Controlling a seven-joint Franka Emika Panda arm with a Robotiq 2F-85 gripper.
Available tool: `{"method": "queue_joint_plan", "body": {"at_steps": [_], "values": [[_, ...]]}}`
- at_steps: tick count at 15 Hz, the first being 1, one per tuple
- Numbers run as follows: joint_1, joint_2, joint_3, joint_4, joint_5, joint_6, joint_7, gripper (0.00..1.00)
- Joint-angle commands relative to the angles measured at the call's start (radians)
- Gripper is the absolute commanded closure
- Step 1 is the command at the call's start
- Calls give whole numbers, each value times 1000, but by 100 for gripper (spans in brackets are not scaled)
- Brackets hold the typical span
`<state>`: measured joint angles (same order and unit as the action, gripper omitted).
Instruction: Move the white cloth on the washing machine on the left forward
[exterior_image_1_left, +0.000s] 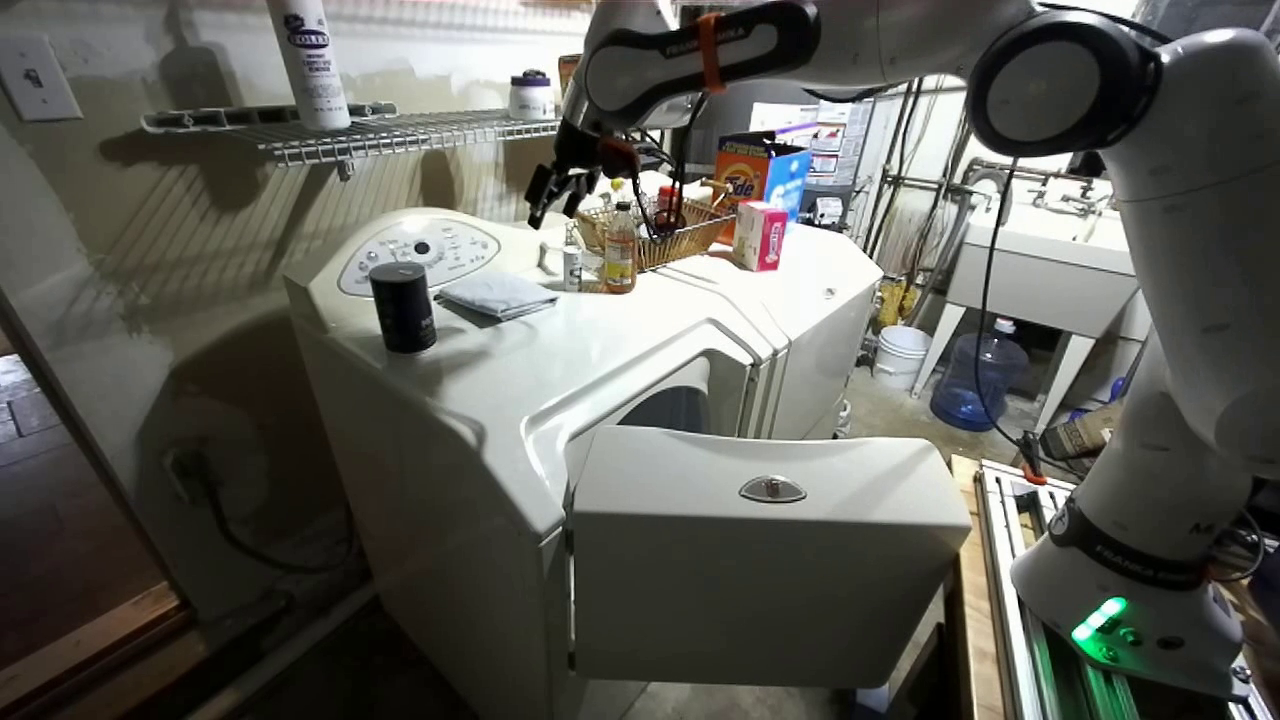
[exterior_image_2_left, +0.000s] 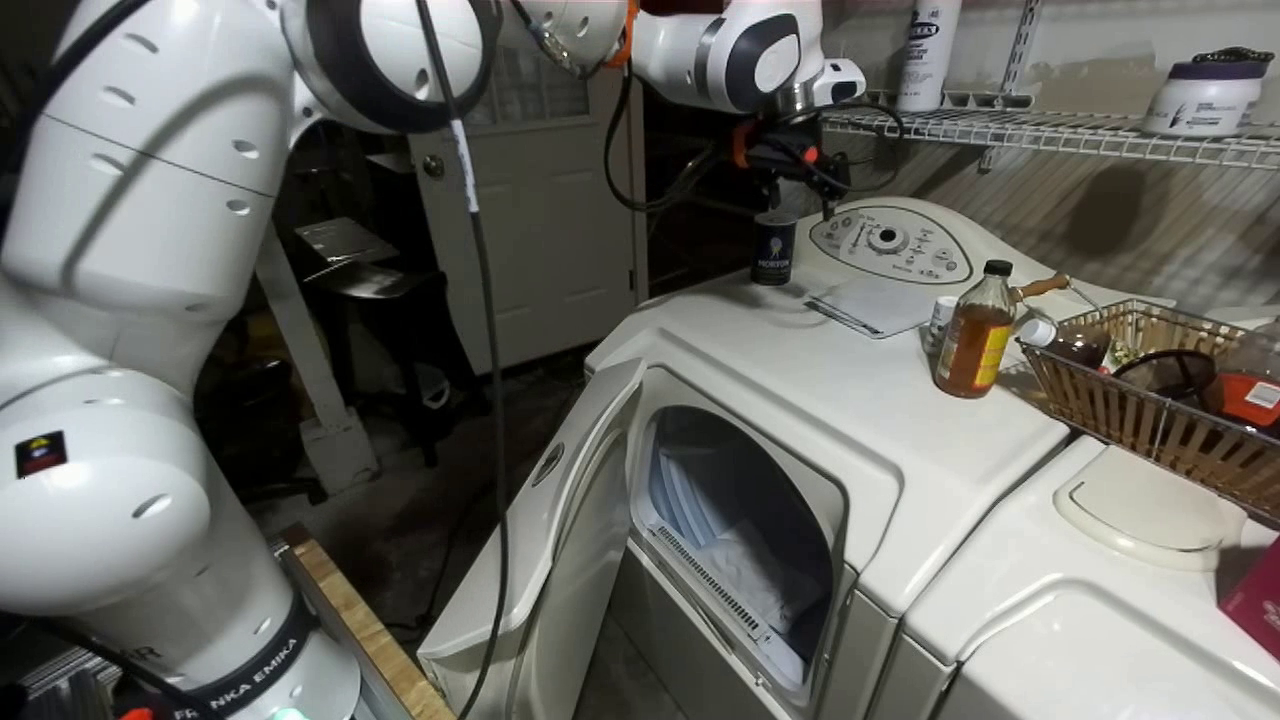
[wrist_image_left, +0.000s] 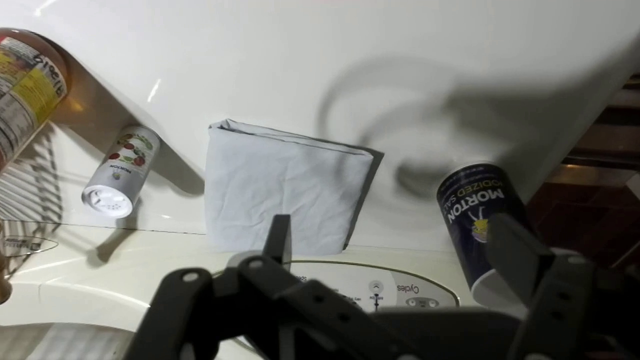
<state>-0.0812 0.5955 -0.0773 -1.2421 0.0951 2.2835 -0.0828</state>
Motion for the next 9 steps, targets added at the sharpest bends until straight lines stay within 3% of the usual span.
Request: {"method": "queue_joint_plan", "body": {"at_steps": [1,7,8,9], "values": [[-12,162,1,217,-17,-7,92,0],[-24,297,-2,365,-2,68,217,0],[-14,229,-8,265,0,60,173,0],[-16,247,-7,283,0,66,183,0]]}}
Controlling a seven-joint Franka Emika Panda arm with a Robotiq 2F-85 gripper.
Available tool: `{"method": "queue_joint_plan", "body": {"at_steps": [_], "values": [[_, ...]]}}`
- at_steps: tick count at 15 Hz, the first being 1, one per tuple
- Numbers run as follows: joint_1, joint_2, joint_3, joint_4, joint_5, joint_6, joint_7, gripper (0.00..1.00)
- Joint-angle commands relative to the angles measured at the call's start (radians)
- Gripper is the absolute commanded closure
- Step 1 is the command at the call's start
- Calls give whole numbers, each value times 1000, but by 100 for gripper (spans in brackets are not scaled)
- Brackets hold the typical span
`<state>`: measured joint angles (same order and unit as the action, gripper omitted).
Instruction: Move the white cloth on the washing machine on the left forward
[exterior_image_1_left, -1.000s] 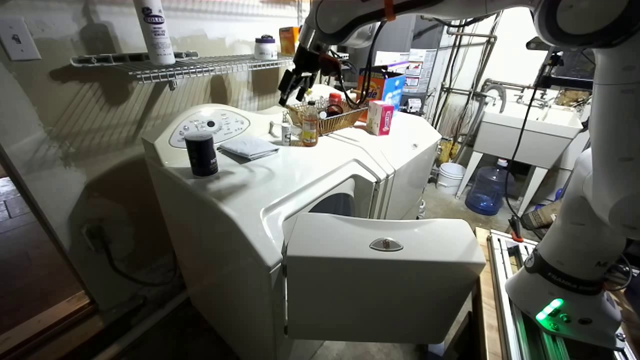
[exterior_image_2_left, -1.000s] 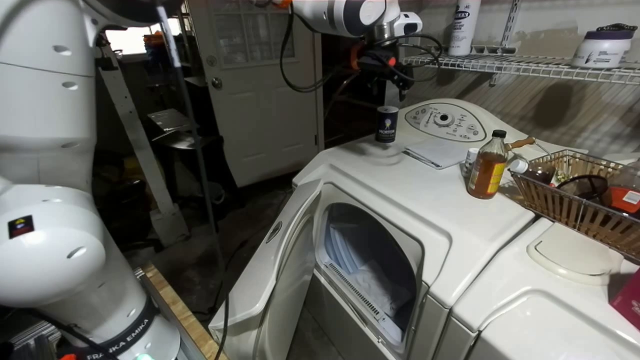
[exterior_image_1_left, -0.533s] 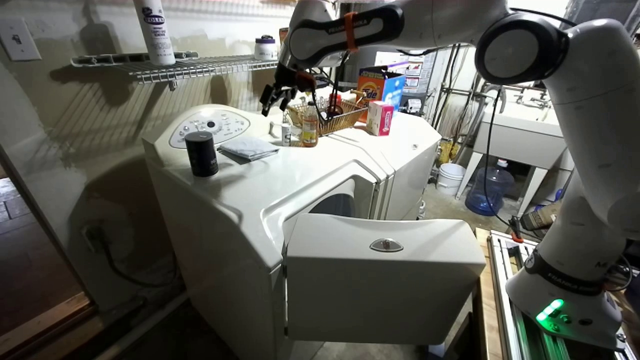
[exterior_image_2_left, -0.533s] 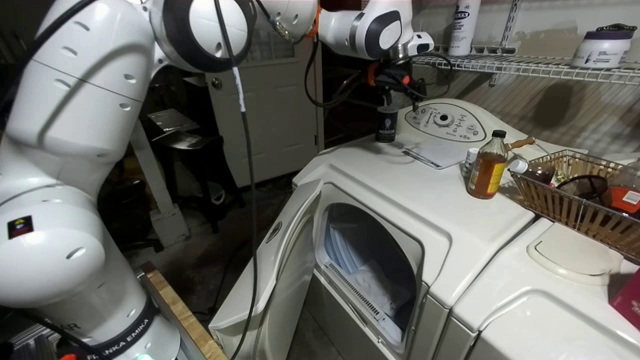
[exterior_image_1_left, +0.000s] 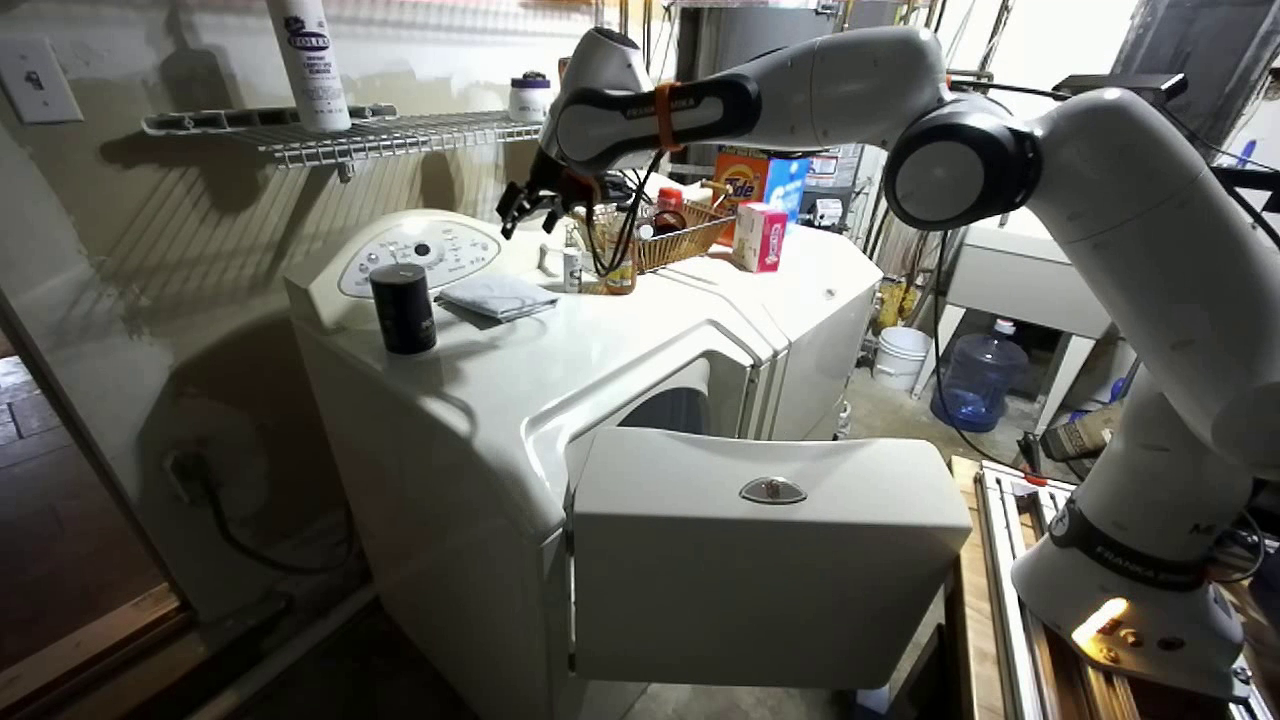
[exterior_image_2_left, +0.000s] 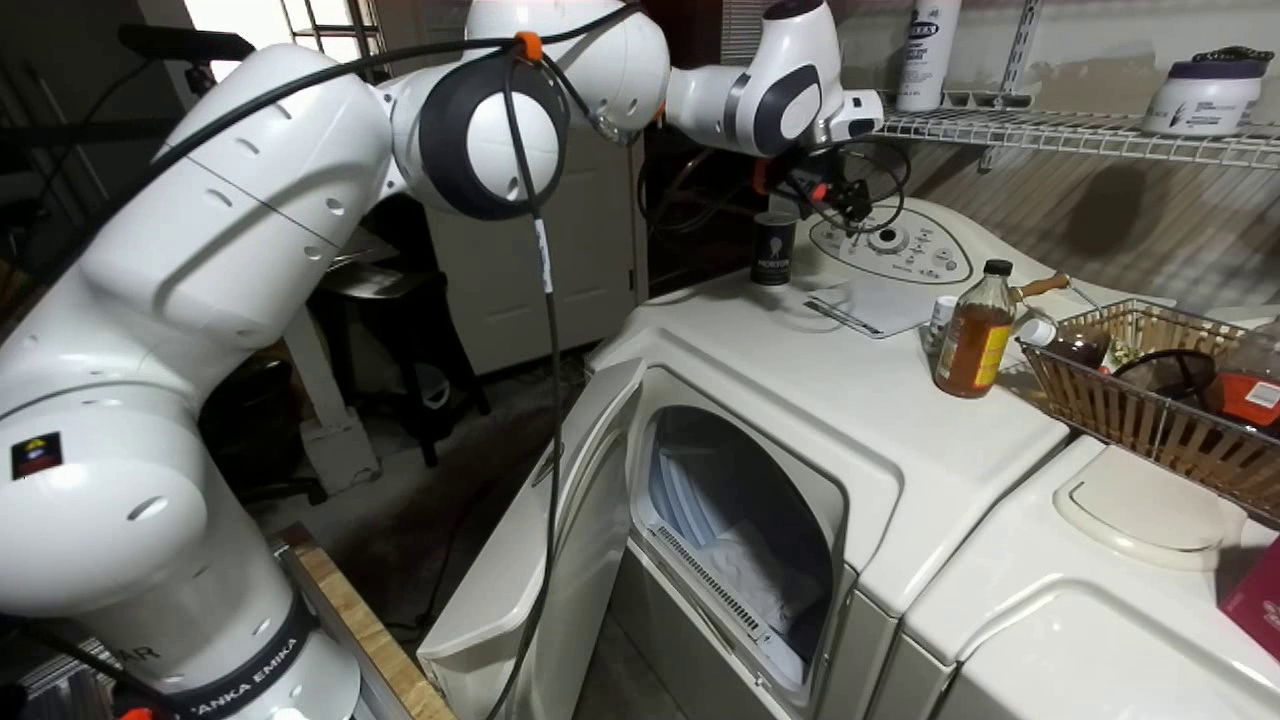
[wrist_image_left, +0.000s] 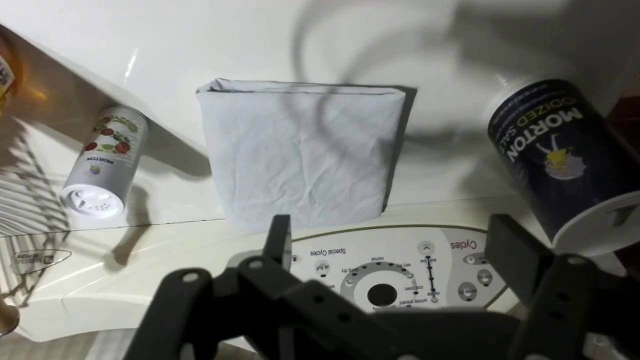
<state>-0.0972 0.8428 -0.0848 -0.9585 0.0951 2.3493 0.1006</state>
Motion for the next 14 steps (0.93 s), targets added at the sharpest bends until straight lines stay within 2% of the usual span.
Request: {"method": "queue_joint_plan", "body": {"at_steps": [1,8,14], "values": [[-1,11,0,13,0,2,6,0],[-1,22,0,34,0,3,14,0],[-18,159,1,190,-19,3,32,0]]}}
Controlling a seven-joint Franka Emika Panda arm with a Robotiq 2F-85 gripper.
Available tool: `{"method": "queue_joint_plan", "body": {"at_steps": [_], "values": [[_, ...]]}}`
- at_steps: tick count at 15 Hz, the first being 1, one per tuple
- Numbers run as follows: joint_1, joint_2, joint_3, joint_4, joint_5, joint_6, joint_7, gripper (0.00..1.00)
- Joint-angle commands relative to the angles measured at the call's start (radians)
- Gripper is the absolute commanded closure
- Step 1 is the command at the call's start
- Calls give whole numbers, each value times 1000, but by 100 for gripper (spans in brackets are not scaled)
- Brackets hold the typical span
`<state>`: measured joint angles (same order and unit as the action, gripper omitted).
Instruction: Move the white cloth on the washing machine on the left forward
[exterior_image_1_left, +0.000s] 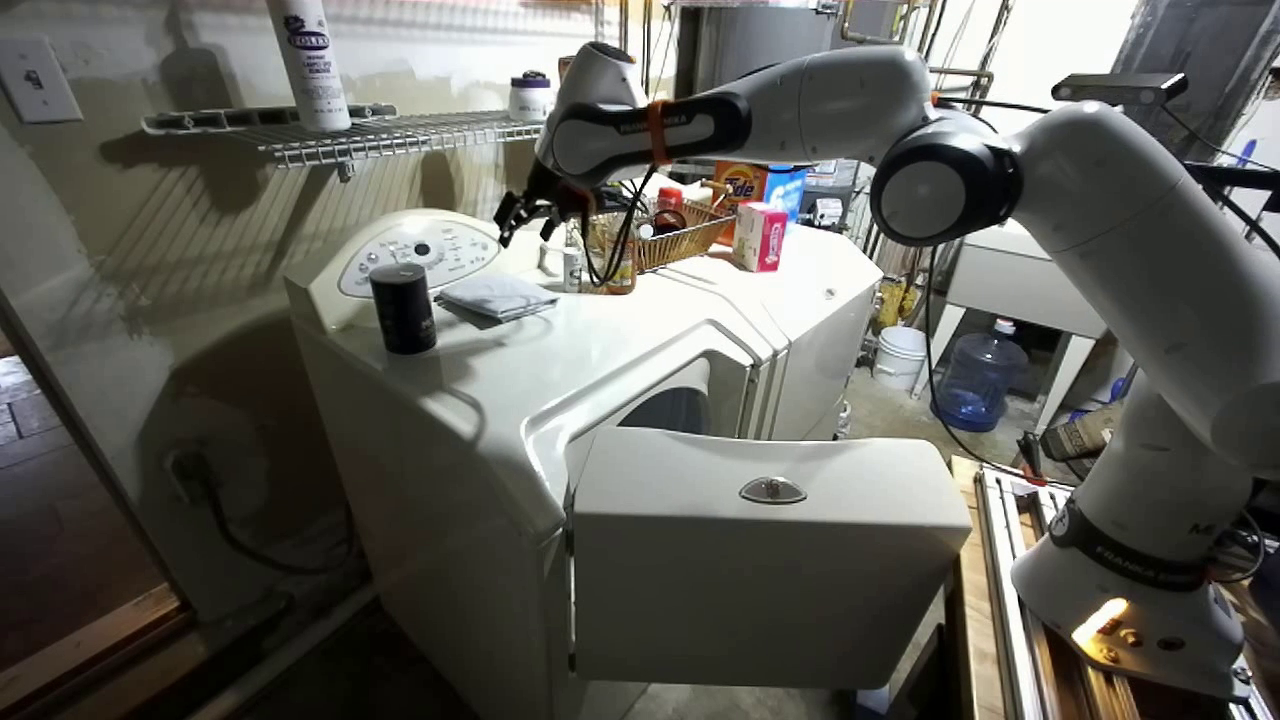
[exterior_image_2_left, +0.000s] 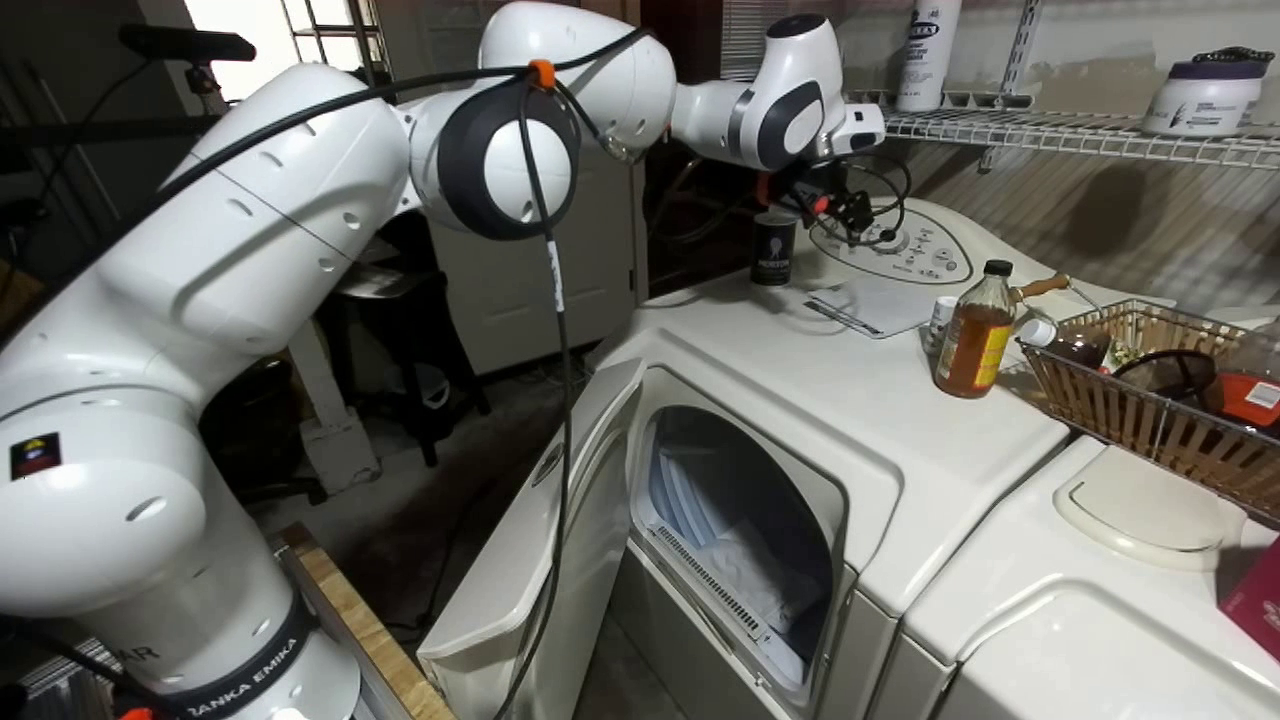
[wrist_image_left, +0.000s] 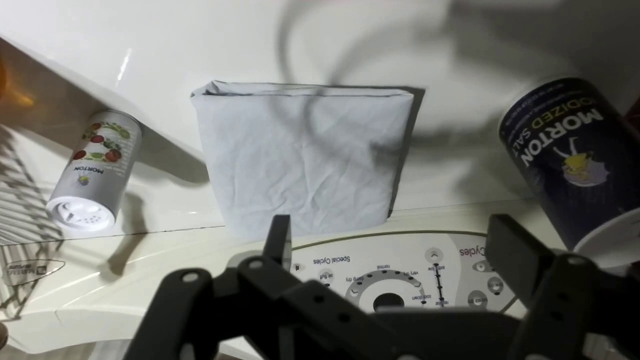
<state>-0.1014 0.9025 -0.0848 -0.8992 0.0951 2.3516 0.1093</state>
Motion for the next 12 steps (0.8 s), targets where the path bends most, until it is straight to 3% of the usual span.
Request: {"method": "queue_joint_plan", "body": {"at_steps": [1,12], "values": [[-19,127,2,160,-21,7,13,0],[-21,378,-38,375,-19,208,33,0]]}}
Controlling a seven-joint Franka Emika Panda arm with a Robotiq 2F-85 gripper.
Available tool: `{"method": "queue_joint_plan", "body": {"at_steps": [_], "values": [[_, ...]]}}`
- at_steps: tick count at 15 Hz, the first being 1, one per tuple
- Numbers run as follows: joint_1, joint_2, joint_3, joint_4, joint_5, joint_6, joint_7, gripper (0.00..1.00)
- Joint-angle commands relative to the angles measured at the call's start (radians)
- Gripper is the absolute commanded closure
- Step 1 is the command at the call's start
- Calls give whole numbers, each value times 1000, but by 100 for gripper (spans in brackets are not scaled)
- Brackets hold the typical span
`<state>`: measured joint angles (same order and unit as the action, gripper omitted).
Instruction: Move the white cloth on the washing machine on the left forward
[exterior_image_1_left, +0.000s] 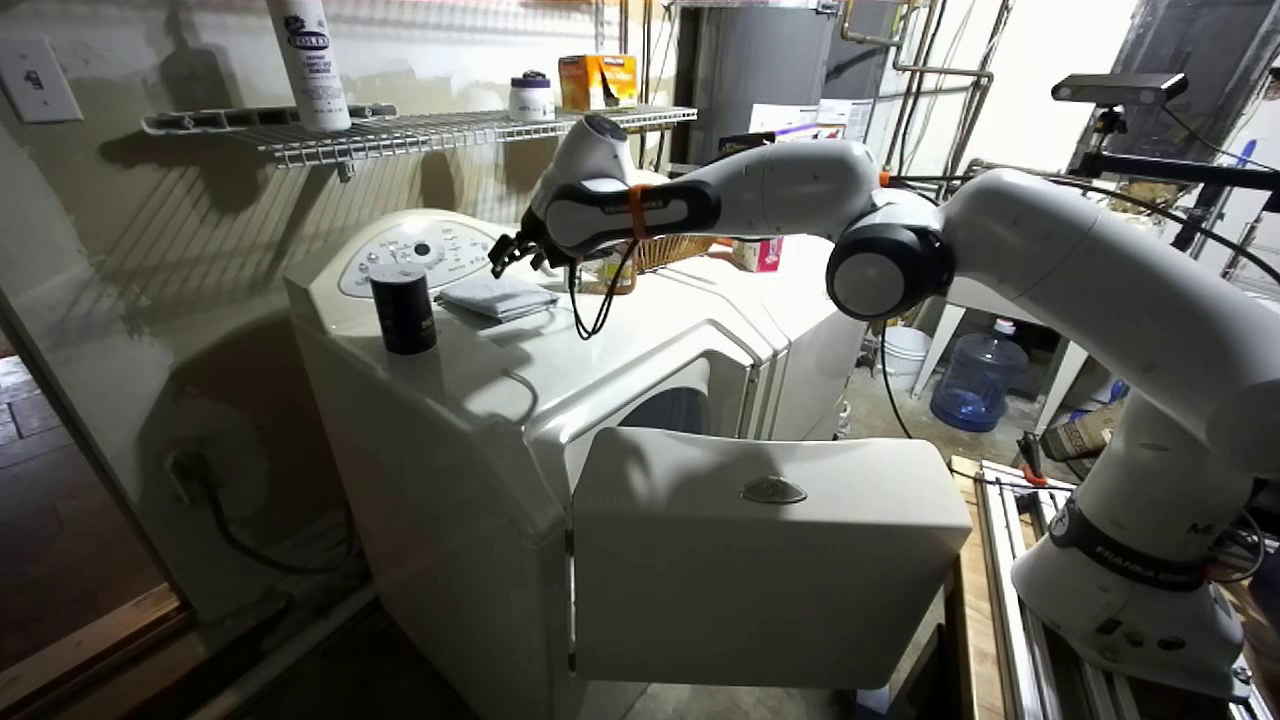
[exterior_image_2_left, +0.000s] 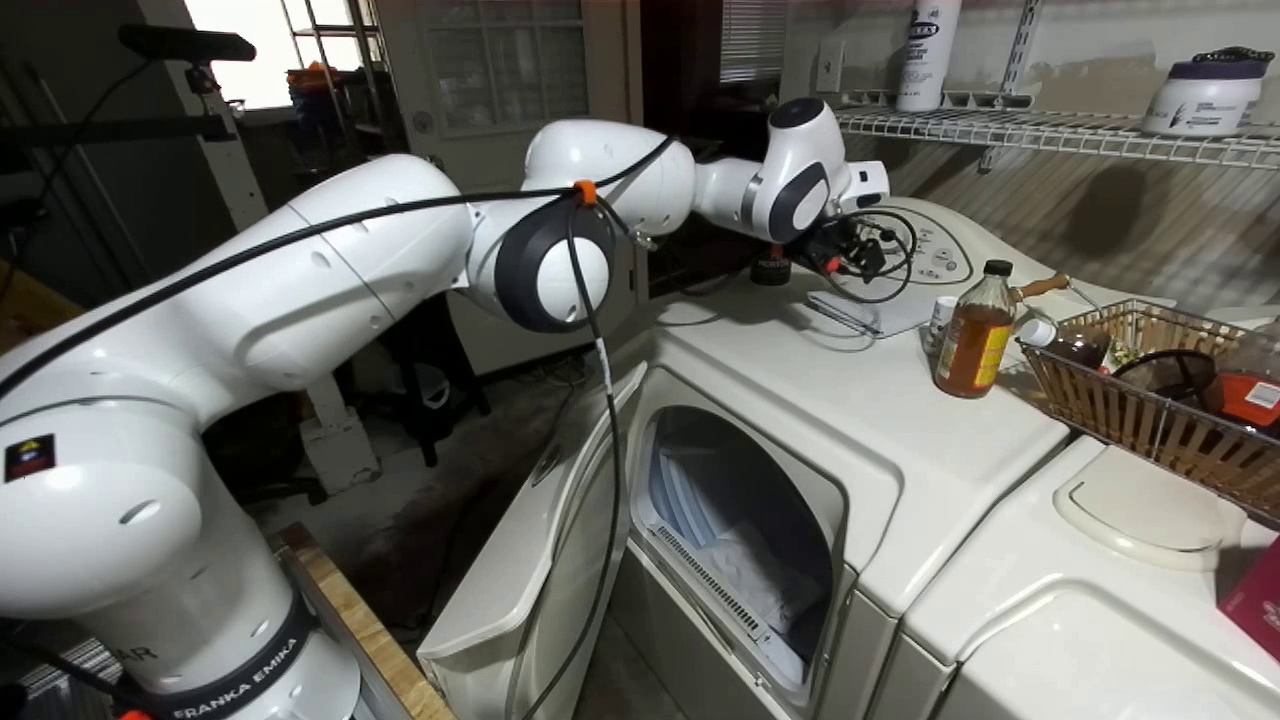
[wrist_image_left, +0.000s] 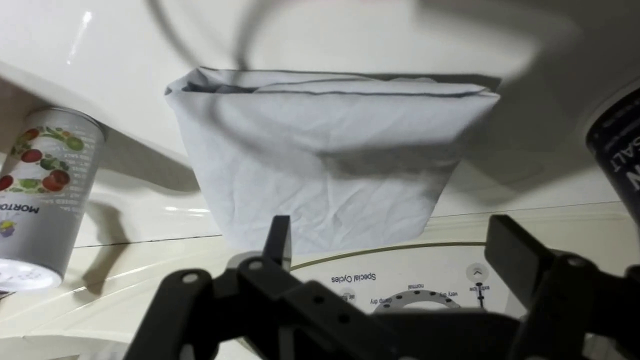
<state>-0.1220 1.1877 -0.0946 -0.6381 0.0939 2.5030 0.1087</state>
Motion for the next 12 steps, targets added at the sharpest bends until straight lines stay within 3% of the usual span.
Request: {"method": "queue_joint_plan", "body": {"at_steps": [1,5,12], "values": [[0,107,-41,123,-21,82,44,0],[3,149,-96,143,-22,150,81,0],[15,151,-76,137,-7,78,31,0]]}}
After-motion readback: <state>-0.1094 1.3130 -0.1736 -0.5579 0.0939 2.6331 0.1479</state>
